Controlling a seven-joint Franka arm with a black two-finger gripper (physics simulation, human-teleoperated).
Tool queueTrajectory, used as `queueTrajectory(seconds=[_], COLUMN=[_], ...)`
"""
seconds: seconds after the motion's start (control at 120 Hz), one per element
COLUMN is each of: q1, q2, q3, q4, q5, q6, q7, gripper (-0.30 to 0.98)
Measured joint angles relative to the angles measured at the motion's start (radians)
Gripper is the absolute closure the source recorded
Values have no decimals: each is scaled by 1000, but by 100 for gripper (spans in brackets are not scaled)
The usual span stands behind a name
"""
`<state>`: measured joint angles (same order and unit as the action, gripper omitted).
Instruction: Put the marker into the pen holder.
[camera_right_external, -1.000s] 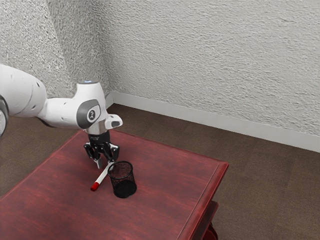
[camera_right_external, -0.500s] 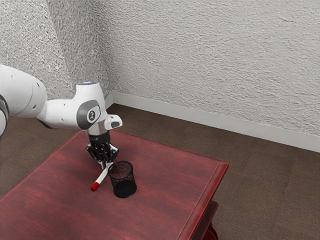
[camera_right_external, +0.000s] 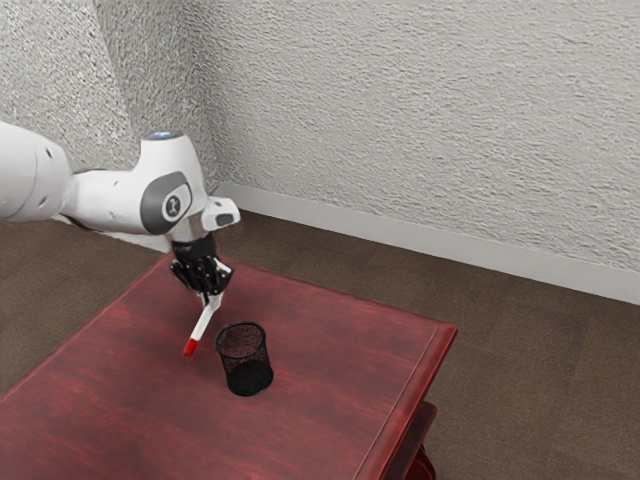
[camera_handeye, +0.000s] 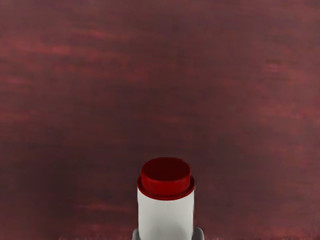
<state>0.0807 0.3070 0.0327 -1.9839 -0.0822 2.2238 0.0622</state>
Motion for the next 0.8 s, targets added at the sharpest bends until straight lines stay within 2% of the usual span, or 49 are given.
queueTrajectory(seconds=[0.142,0.258,0.35,0.417,0.567,0.8], q1=[-21,-68,-96,-77,-58,-55], q2=[-129,-291,-406,-473,-535,-552], q3=[-34,-95,-143,-171,-221,-283], q4=[-42,-165,-236,-276,-338,-384], q5=[96,206,258,295,329,342], q6=[30,85,113,127,157,259], q7=[-8,-31,-60,-85,-150,-247], gripper=[79,79,79,79,79,79])
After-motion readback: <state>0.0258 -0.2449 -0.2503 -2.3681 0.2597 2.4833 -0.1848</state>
